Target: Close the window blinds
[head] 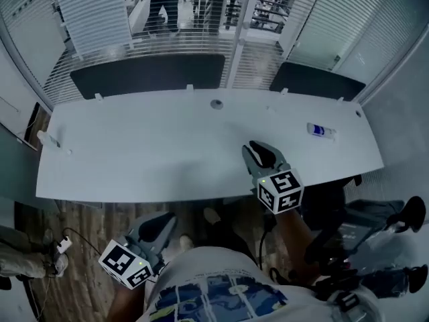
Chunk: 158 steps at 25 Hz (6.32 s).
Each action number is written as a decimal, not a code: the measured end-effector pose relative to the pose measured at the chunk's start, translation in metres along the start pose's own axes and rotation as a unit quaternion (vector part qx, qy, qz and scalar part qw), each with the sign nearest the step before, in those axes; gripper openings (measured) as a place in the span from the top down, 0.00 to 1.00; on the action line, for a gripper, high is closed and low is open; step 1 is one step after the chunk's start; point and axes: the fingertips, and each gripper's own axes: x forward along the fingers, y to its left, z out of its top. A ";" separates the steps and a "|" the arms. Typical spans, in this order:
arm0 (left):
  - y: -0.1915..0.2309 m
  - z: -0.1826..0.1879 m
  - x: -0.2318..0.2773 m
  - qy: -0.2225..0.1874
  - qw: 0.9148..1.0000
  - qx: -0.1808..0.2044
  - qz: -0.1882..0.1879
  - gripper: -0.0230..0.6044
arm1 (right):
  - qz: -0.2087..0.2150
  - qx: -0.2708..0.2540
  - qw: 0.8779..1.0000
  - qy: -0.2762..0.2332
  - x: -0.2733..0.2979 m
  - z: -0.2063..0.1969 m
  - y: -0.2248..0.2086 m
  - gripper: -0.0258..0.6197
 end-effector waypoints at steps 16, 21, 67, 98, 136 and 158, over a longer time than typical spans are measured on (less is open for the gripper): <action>0.063 0.066 0.080 -0.035 0.995 -0.010 0.090 0.93 | -0.039 0.005 0.998 -0.046 0.201 0.095 -0.184 0.85; 0.079 0.074 0.078 -0.032 0.990 -0.017 0.133 0.93 | -0.061 0.004 0.996 -0.059 0.251 0.126 -0.223 0.85; 0.114 0.062 0.096 -0.028 0.971 -0.070 0.228 0.93 | -0.258 -0.214 0.942 0.011 0.366 0.177 -0.319 0.77; 0.118 0.057 0.098 -0.032 0.973 -0.082 0.214 0.93 | -0.268 -0.177 0.947 0.027 0.363 0.180 -0.318 0.77; 0.120 0.059 0.101 -0.025 0.977 -0.081 0.196 0.93 | -0.145 0.187 0.969 -0.077 0.358 0.175 -0.325 0.76; 0.126 0.053 0.097 -0.028 0.976 -0.091 0.198 0.93 | -0.236 -0.020 0.971 -0.012 0.355 0.184 -0.322 0.77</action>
